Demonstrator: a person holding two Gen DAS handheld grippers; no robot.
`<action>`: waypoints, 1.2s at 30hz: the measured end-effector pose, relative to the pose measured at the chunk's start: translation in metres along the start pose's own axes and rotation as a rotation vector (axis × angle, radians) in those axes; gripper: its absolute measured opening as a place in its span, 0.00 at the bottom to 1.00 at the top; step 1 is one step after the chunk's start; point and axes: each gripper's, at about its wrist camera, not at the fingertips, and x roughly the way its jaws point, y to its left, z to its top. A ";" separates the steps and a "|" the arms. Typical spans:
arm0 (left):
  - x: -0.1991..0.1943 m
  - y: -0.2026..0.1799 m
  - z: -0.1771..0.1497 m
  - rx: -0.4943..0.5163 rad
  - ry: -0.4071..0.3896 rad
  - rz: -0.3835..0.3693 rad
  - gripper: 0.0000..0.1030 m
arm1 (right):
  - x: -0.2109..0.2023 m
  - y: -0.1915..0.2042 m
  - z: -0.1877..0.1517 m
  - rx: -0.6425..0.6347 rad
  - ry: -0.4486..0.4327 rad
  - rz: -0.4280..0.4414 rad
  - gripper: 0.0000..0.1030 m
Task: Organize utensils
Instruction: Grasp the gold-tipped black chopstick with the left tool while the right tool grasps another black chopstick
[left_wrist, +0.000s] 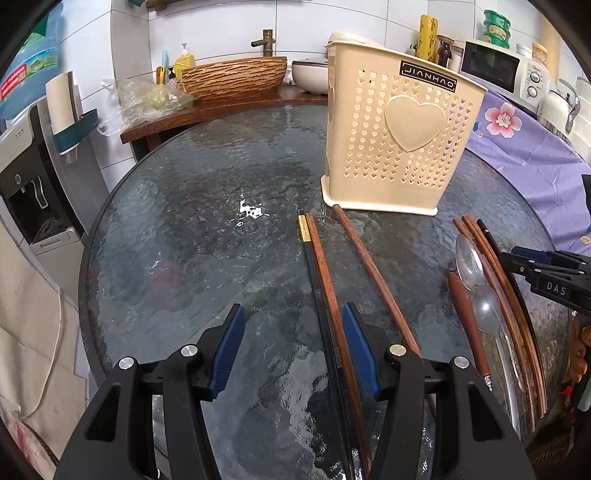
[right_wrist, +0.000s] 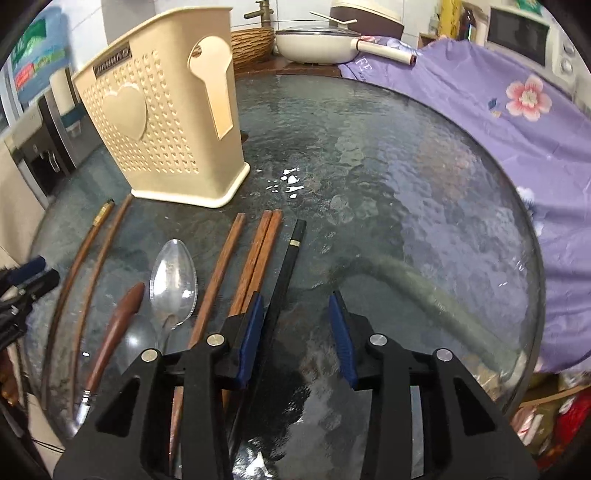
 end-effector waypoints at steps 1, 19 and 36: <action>0.001 0.000 0.000 0.003 0.002 0.004 0.52 | 0.000 0.000 0.000 -0.007 -0.001 -0.005 0.36; 0.015 0.001 0.003 0.051 0.040 0.051 0.52 | 0.001 -0.002 -0.003 -0.034 -0.013 -0.016 0.36; 0.048 0.001 0.041 0.067 0.124 0.061 0.39 | 0.008 0.005 0.011 -0.017 0.030 -0.001 0.30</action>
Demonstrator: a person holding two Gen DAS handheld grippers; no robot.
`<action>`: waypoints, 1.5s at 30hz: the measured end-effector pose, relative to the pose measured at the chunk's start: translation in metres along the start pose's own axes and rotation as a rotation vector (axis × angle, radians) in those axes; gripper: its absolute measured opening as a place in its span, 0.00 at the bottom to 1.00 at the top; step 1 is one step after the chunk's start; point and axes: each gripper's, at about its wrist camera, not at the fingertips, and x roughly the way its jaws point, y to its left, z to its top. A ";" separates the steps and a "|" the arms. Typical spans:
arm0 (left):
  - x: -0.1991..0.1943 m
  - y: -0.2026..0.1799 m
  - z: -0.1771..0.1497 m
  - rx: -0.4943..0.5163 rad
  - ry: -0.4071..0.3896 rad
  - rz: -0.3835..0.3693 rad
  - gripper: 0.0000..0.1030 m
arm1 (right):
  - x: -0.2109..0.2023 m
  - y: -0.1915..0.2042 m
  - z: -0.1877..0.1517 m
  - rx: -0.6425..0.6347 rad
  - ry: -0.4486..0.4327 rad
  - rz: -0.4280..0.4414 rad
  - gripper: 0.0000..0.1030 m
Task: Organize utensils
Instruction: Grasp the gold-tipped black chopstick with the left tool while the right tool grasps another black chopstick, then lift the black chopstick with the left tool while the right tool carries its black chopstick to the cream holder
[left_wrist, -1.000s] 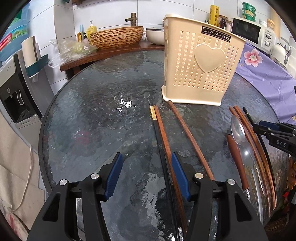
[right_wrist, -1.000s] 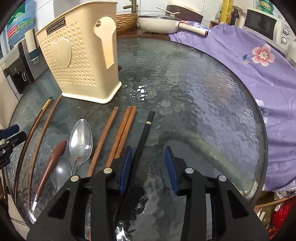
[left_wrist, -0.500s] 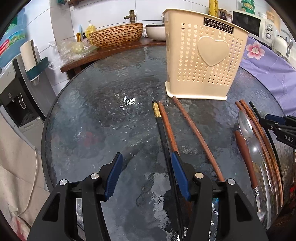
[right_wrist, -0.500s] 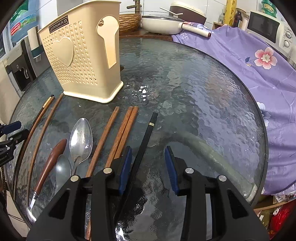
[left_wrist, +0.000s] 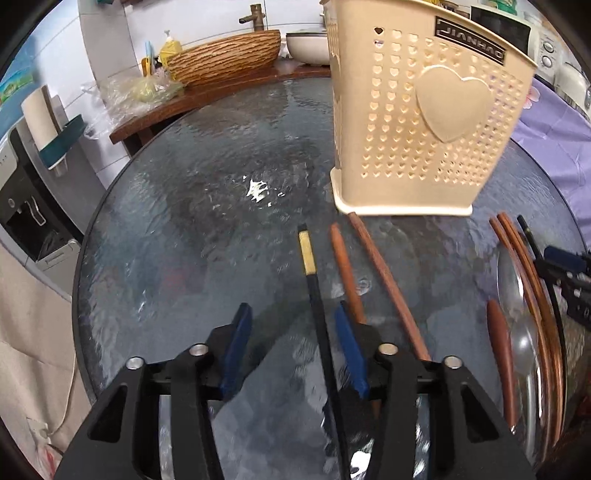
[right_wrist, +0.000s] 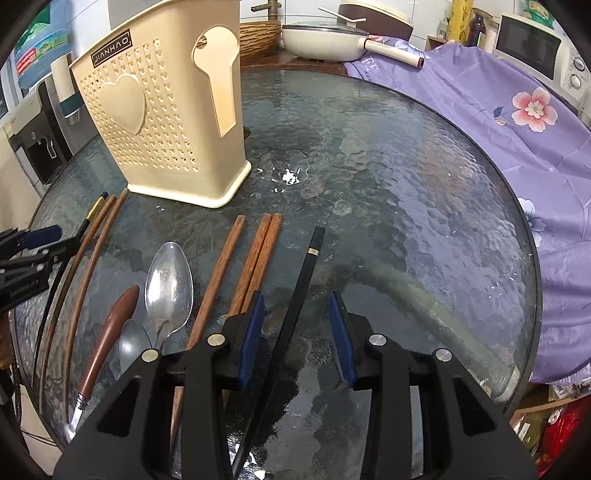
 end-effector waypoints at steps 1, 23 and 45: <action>0.003 -0.001 0.004 0.001 0.005 -0.007 0.35 | 0.000 0.001 0.001 0.003 0.004 -0.002 0.28; 0.009 -0.015 0.018 -0.035 0.022 -0.020 0.07 | 0.008 0.018 0.015 0.010 -0.005 -0.055 0.10; 0.010 -0.007 0.019 -0.107 -0.014 -0.045 0.06 | 0.008 -0.007 0.020 0.099 -0.049 0.092 0.08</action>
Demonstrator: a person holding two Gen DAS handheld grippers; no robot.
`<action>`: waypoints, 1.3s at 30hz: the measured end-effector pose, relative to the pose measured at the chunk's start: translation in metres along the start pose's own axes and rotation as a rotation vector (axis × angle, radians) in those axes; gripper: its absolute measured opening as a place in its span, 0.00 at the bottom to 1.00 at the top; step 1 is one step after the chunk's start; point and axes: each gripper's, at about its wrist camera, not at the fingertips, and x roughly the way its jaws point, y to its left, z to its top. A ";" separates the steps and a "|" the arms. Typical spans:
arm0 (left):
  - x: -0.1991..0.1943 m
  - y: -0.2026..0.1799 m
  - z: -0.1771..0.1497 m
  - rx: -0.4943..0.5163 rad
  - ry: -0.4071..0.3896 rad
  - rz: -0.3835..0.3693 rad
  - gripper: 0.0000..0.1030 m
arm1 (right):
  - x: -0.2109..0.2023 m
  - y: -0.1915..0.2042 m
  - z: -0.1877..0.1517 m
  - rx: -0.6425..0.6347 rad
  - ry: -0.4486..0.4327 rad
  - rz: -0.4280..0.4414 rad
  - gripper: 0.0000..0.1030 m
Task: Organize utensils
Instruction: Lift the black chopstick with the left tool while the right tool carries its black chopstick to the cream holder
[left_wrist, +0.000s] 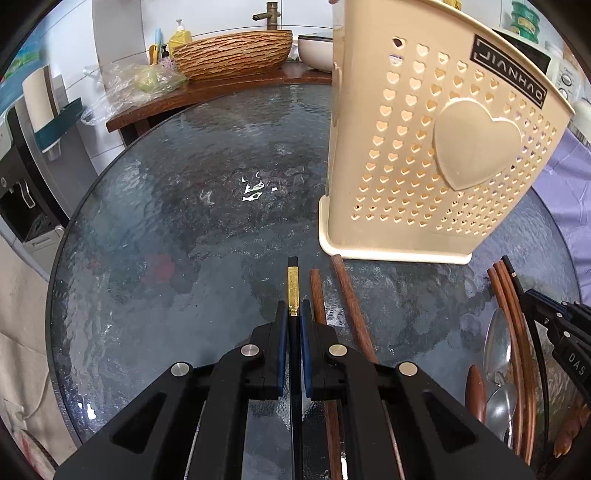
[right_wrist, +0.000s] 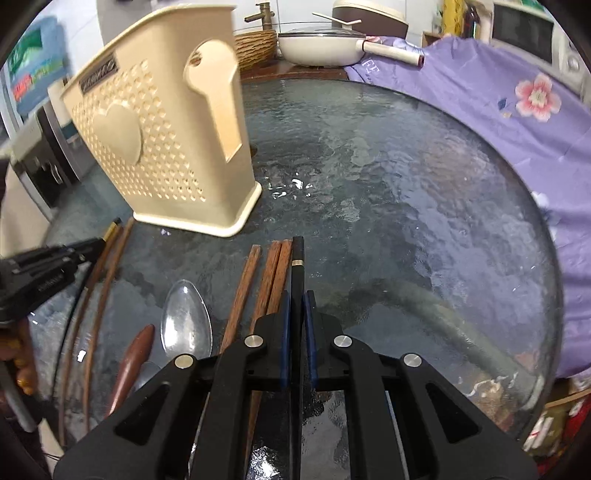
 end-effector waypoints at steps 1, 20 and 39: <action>-0.001 0.002 0.001 -0.009 -0.003 -0.011 0.06 | -0.002 -0.002 0.001 0.007 -0.008 0.014 0.08; -0.071 0.015 0.014 -0.076 -0.171 -0.111 0.06 | -0.067 -0.005 0.024 0.036 -0.198 0.187 0.08; -0.144 0.017 0.000 -0.063 -0.318 -0.158 0.06 | -0.141 -0.004 0.017 -0.024 -0.297 0.267 0.08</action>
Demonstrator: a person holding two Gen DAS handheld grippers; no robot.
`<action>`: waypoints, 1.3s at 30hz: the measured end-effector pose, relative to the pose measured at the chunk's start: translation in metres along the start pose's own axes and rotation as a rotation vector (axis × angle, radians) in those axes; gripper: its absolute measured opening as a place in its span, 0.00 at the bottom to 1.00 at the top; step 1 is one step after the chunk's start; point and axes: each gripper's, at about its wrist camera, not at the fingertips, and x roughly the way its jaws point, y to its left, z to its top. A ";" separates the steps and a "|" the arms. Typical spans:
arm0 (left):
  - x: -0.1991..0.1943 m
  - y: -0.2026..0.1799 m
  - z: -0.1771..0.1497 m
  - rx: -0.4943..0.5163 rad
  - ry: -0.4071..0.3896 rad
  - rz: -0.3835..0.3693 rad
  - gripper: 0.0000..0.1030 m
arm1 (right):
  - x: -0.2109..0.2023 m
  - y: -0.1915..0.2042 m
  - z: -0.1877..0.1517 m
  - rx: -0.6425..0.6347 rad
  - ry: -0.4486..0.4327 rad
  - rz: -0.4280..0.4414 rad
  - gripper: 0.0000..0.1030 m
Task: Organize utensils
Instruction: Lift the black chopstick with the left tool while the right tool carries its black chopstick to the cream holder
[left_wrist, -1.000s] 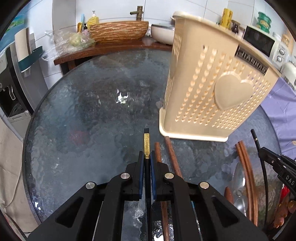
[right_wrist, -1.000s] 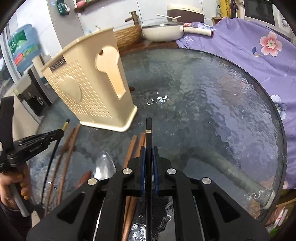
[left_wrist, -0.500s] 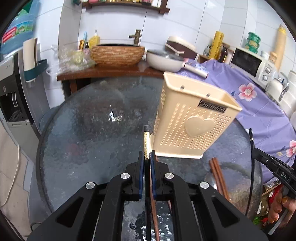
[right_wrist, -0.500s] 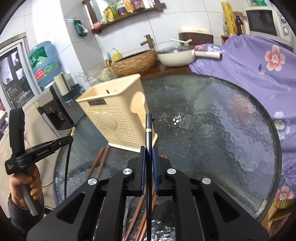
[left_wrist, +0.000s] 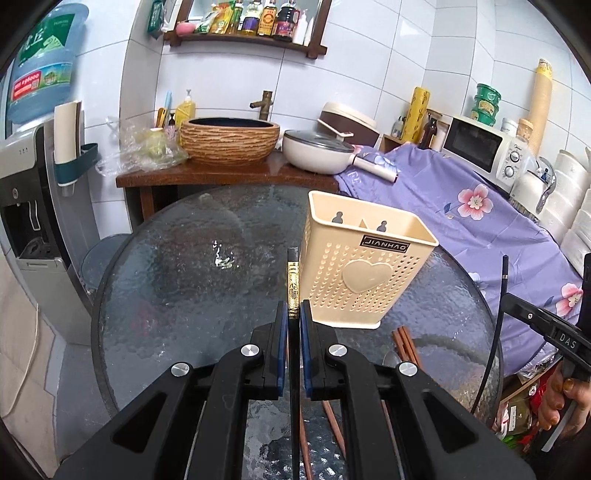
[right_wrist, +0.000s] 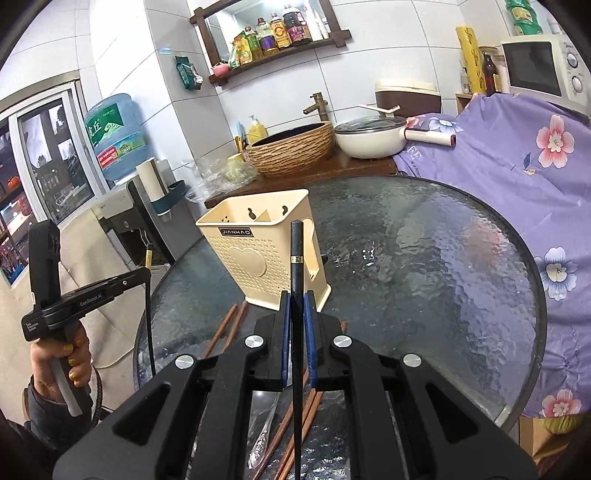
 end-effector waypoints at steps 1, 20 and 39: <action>-0.002 -0.001 0.000 0.002 -0.003 -0.002 0.06 | 0.000 0.000 0.000 -0.002 0.000 0.000 0.08; -0.026 -0.011 0.018 0.024 -0.088 -0.014 0.06 | -0.029 0.023 0.019 -0.075 -0.080 0.015 0.08; -0.061 -0.038 0.100 0.052 -0.224 -0.091 0.06 | -0.040 0.064 0.118 -0.133 -0.171 0.091 0.08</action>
